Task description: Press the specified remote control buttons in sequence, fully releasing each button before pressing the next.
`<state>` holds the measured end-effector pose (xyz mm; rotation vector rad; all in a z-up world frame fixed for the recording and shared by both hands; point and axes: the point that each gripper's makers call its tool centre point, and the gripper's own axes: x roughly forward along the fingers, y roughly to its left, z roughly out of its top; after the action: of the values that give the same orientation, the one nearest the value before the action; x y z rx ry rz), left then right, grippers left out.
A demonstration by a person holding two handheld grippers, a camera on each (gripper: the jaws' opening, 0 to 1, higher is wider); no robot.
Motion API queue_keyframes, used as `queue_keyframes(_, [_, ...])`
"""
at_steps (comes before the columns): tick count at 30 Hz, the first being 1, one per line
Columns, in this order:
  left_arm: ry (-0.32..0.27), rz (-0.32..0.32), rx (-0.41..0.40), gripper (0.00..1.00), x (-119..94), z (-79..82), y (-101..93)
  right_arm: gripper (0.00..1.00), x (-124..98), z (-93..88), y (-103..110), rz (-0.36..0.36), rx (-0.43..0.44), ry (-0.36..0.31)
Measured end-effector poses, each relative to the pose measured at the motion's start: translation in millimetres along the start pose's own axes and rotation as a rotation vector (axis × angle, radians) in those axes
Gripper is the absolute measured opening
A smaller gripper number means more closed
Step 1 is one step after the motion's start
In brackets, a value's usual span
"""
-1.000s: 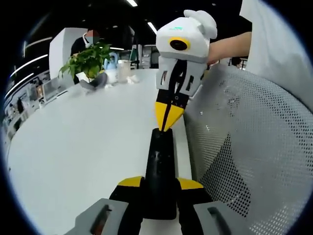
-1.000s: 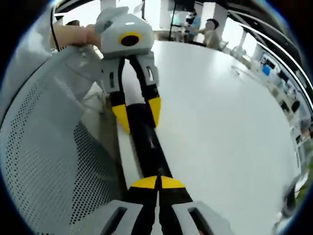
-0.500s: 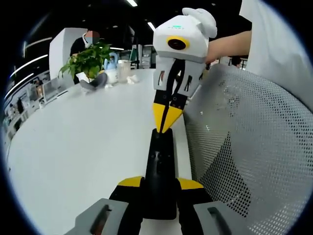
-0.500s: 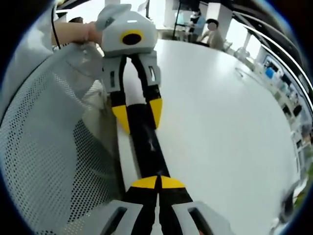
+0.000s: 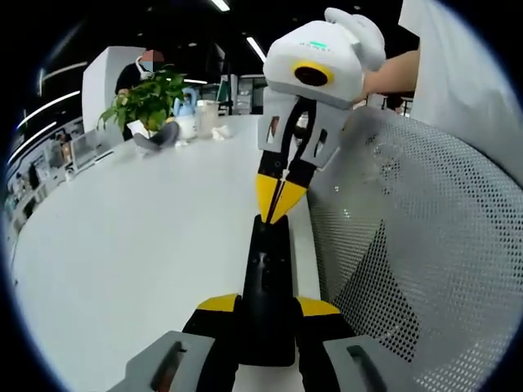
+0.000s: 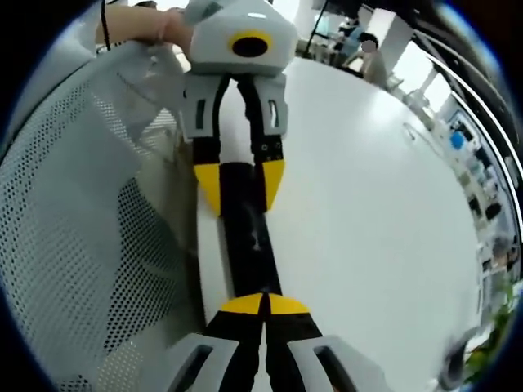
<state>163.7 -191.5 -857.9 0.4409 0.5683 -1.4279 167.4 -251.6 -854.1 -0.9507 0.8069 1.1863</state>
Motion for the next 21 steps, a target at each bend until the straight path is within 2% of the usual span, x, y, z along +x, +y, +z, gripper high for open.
queue_keyframes(4, [0.0, -0.001, 0.0, 0.25, -0.1, -0.1, -0.1, 0.0, 0.9, 0.1, 0.2, -0.039, -0.065, 0.015])
queue_keyframes(10, [0.001, -0.002, 0.003, 0.25, -0.3, -0.2, 0.2, 0.0, 1.8, 0.1, -1.1, -0.062, -0.097, 0.039])
queue_keyframes(13, [0.002, -0.001, 0.003, 0.25, -0.3, -0.1, 0.2, 0.0, 0.8, 0.0, -2.3, -0.064, -0.065, 0.029])
queue_keyframes(19, [0.004, 0.0, 0.008, 0.25, 0.0, 0.0, 0.0, 0.0, -0.5, 0.1, -3.4, -0.053, 0.111, -0.059])
queue_keyframes(21, [0.004, 0.0, 0.007, 0.25, 0.0, 0.0, -0.1, 0.0, -1.2, 0.4, -3.8, -0.045, 0.144, -0.089])
